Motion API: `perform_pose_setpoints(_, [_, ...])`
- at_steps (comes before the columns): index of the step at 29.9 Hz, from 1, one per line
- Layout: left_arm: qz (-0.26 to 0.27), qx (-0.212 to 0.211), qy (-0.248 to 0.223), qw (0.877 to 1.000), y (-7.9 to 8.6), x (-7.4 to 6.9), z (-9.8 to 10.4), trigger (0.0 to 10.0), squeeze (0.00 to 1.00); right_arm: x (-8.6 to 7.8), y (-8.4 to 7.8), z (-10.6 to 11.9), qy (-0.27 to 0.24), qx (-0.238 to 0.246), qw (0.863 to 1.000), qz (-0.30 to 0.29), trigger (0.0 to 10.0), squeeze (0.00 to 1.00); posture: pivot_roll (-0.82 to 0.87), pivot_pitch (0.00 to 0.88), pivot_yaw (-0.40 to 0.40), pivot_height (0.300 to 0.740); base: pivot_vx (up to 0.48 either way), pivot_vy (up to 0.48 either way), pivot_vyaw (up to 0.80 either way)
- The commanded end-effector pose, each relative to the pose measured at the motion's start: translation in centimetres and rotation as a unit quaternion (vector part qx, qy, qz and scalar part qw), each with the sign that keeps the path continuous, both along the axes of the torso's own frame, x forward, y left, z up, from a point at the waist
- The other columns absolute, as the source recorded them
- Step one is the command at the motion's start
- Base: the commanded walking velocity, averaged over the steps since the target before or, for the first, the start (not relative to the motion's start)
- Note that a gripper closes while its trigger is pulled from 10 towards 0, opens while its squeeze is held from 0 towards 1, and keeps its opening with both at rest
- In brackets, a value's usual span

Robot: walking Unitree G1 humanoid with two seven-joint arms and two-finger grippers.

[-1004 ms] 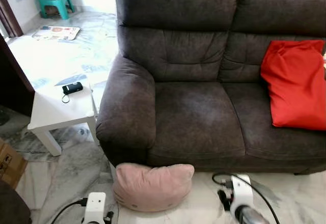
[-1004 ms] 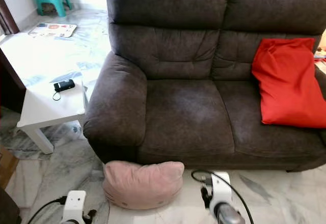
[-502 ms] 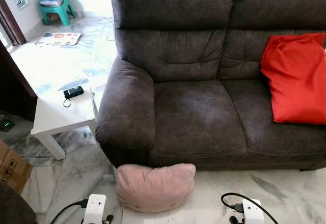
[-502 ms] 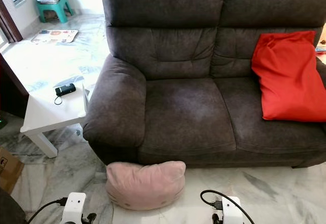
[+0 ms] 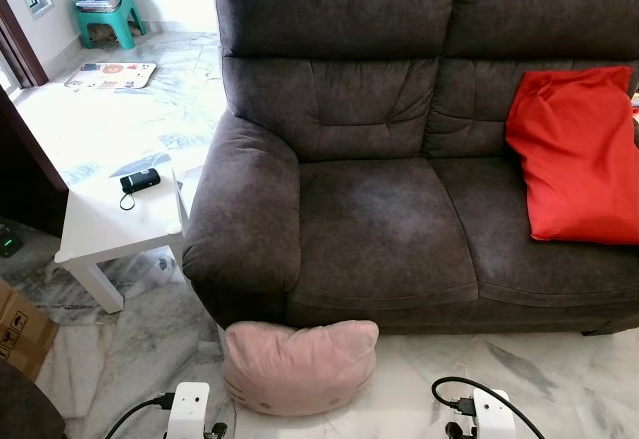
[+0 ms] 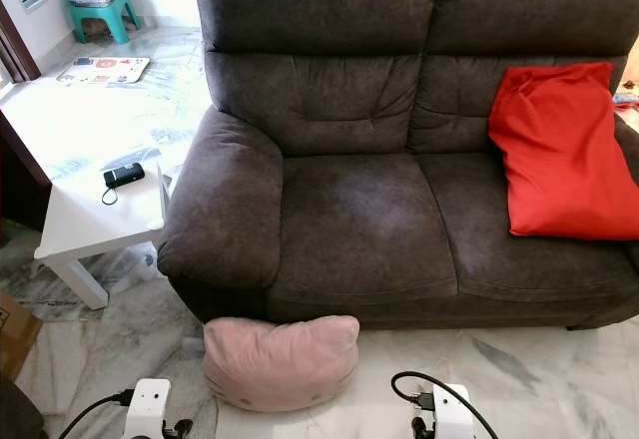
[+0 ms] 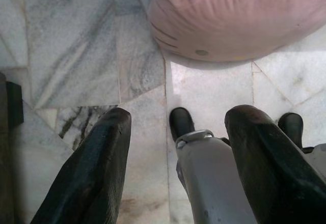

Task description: Move the pillow to the sofa from floor

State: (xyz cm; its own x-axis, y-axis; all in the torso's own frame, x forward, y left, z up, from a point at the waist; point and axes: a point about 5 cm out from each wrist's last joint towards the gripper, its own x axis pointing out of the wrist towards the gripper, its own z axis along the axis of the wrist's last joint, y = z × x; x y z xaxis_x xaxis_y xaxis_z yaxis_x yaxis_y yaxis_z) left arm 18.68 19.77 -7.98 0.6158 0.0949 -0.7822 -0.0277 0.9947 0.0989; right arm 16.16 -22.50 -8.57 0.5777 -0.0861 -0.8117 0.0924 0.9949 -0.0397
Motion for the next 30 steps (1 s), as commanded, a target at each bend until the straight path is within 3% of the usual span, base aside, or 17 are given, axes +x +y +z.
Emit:
perform_pose_setpoints(1, [0.005, 0.006, 0.01, 1.0, 0.43, -0.02, 0.0, 10.0, 0.0, 0.45, -0.15, 0.26, -0.011, 0.001, 1.0, 0.002, 10.0, 0.0, 0.0, 0.0, -0.052, 0.739, 0.0, 0.0, 0.0])
perform_pose_setpoints(6, [0.006, 0.009, 0.008, 1.0, 0.6, 0.12, 0.09, 10.0, 0.0, 0.58, 0.05, 0.28, -0.014, 0.007, 1.0, 0.003, 10.0, 0.0, 0.0, 0.0, -0.045, 0.739, 0.0, 0.0, 0.0])
perform_pose_setpoints(30, [-0.004, 0.012, 0.011, 1.0, 0.3, 0.05, 0.01, 10.0, 0.0, 0.73, 0.04, 0.33, -0.01, 0.006, 1.0, 0.015, 10.0, 0.0, 0.0, 0.0, -0.053, 0.739, 0.288, 0.0, 0.0])
